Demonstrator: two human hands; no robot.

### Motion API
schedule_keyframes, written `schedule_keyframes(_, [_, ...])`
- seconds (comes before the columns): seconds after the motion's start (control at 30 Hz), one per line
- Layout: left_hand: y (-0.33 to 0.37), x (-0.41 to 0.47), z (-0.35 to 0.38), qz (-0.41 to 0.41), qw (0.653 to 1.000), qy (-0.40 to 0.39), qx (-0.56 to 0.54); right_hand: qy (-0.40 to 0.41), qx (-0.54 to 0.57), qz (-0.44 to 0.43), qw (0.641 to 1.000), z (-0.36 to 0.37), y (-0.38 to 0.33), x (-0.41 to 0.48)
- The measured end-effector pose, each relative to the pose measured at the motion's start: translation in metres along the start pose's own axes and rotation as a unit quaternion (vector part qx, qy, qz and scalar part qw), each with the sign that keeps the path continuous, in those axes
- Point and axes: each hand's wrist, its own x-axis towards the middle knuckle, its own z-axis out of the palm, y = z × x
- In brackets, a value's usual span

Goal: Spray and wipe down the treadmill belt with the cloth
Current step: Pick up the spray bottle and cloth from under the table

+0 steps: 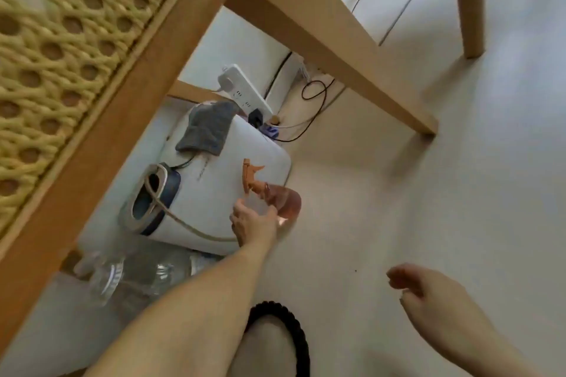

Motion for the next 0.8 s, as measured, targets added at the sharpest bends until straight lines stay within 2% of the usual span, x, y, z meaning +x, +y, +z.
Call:
schedule_keyframes(0.07, [0.007, 0.033, 0.004, -0.022, 0.998, 0.025, -0.052, -0.017, -0.033, -0.001, 0.999, -0.004, 0.007, 0.016])
schedule_keyframes(0.17, [0.023, 0.091, 0.005, -0.013, 0.996, -0.023, -0.087, -0.026, -0.066, -0.047, 0.996, -0.013, 0.01, 0.046])
schedule_keyframes(0.23, [0.025, 0.107, 0.006, 0.019, 0.997, -0.051, -0.056, -0.038, -0.08, -0.056, 0.994, -0.022, 0.008, 0.056])
schedule_keyframes(0.33, [0.026, 0.105, 0.003, 0.045, 0.998, -0.035, -0.012, -0.044, -0.088, -0.071, 0.993, -0.038, -0.001, 0.064])
schedule_keyframes(0.4, [0.032, 0.08, 0.002, 0.111, 0.99, -0.04, 0.076, -0.056, -0.08, -0.084, 0.992, -0.044, -0.018, 0.065])
schedule_keyframes(0.47, [0.041, 0.048, 0.004, 0.227, 0.96, -0.07, 0.146, -0.054, -0.063, -0.123, 0.989, -0.042, -0.04, 0.067])
schedule_keyframes(0.5, [0.048, 0.033, 0.005, 0.267, 0.948, -0.091, 0.151, -0.049, -0.053, -0.147, 0.987, -0.04, -0.051, 0.069])
schedule_keyframes(0.57, [0.068, 0.007, 0.006, 0.285, 0.938, -0.142, 0.137, -0.034, -0.028, -0.188, 0.981, -0.032, -0.072, 0.075])
schedule_keyframes(0.63, [0.087, -0.016, 0.009, 0.255, 0.934, -0.236, 0.078, -0.022, -0.024, -0.212, 0.977, -0.021, -0.08, 0.082])
schedule_keyframes(0.7, [0.092, -0.04, 0.014, 0.224, 0.912, -0.344, -0.014, -0.015, -0.073, -0.227, 0.971, -0.014, -0.075, 0.091])
schedule_keyframes(0.8, [0.079, -0.063, 0.016, 0.143, 0.881, -0.434, -0.126, -0.033, -0.153, -0.228, 0.961, -0.021, -0.061, 0.094])
